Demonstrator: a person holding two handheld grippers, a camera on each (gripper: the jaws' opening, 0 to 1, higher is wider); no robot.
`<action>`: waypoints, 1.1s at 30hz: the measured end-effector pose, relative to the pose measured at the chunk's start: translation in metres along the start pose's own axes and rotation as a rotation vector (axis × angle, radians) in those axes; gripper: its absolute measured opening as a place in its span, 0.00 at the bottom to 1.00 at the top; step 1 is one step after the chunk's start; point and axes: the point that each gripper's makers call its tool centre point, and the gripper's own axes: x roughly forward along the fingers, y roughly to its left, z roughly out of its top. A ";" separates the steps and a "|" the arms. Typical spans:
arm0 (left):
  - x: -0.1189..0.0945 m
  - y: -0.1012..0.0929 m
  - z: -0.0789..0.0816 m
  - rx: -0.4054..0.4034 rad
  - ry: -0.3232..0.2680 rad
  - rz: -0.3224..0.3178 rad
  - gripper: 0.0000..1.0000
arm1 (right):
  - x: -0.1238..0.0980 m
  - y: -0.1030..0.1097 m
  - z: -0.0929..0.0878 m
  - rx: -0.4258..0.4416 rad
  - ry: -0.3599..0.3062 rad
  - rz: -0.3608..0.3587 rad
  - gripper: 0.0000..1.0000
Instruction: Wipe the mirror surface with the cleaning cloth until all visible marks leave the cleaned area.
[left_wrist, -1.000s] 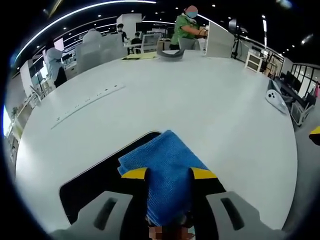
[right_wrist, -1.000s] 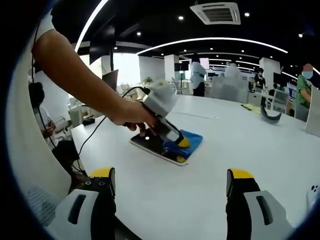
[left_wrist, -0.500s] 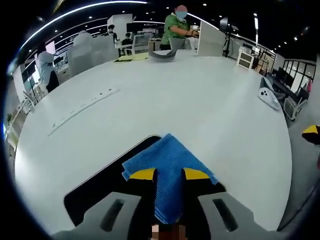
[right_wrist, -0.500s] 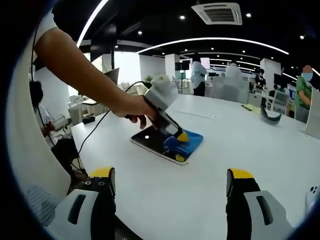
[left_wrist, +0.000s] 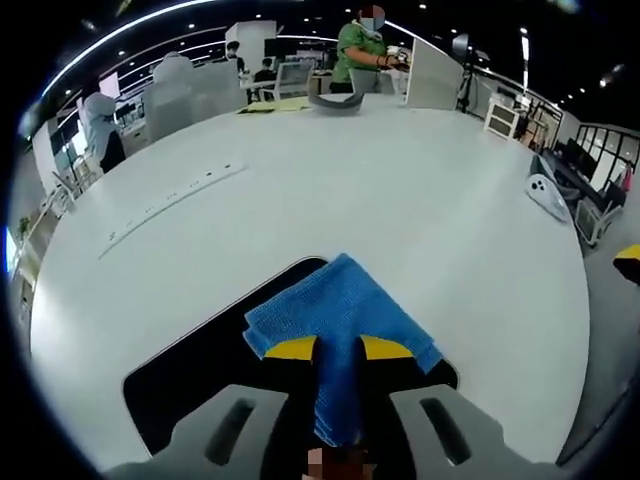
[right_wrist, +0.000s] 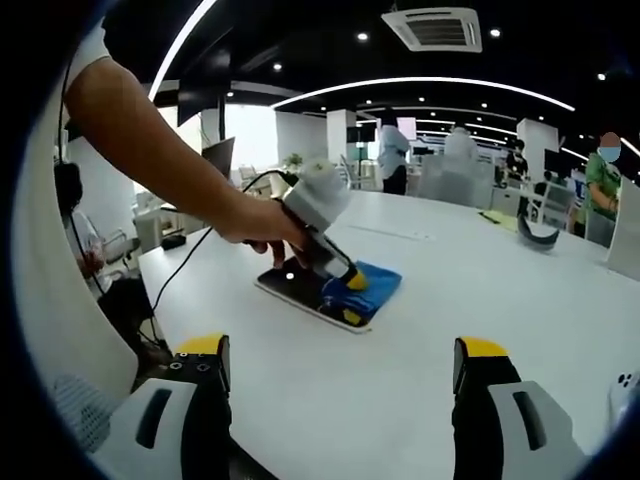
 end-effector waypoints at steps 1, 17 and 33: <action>0.000 0.000 0.000 0.005 0.000 0.002 0.13 | 0.000 0.000 0.000 -0.003 0.000 -0.001 0.93; -0.004 0.004 -0.004 0.012 -0.009 0.007 0.13 | 0.002 0.000 0.002 -0.011 0.003 0.008 0.92; -0.010 0.013 -0.010 0.009 -0.004 0.008 0.13 | 0.004 0.002 0.000 -0.013 0.010 0.019 0.92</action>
